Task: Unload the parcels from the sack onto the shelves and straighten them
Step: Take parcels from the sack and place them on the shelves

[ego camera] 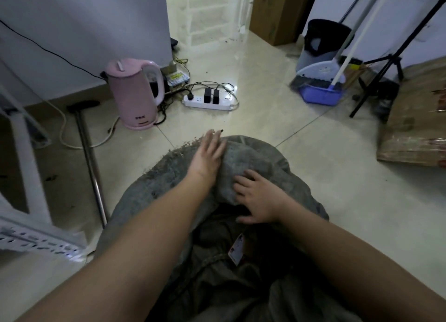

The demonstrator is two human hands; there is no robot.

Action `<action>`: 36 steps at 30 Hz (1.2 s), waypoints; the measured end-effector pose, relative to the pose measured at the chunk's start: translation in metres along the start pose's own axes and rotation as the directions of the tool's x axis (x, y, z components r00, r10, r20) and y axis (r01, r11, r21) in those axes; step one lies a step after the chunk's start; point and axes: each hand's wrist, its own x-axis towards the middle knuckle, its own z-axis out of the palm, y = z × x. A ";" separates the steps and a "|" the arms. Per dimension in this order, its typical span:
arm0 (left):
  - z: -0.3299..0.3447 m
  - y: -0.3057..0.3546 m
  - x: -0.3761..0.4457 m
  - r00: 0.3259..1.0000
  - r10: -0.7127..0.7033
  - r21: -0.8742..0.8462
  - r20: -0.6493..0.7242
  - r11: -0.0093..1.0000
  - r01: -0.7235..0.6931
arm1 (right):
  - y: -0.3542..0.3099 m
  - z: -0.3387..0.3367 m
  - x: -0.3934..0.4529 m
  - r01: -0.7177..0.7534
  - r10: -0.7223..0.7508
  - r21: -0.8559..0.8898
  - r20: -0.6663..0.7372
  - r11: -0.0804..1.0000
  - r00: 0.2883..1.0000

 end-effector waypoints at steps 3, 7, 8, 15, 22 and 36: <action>0.006 0.021 -0.004 0.996 0.073 -0.148 -0.041 0.986 -0.078 | -0.017 0.027 0.016 -0.189 0.194 -0.062 0.097 0.980 0.976; 0.022 0.029 -0.008 0.996 0.076 -0.157 -0.056 0.984 -0.084 | -0.009 0.042 0.027 -0.390 0.412 -0.141 0.201 0.910 0.888; 0.026 0.030 -0.009 0.994 0.088 -0.137 -0.069 0.986 -0.097 | -0.001 0.042 0.025 -0.400 0.422 -0.145 0.197 0.905 0.885; 0.016 0.055 0.007 0.728 0.634 0.092 -0.263 0.767 -0.635 | 0.081 -0.010 0.016 -0.379 0.336 -0.264 -0.194 0.887 0.922; 0.022 0.048 0.044 0.975 0.195 0.424 0.103 0.879 -0.220 | 0.124 -0.033 0.014 -0.441 0.328 -0.340 -0.340 0.831 0.881; 0.017 -0.027 0.078 0.999 0.036 0.426 0.005 0.904 -0.035 | 0.078 -0.010 0.058 -0.213 0.173 -0.158 -0.234 0.964 0.957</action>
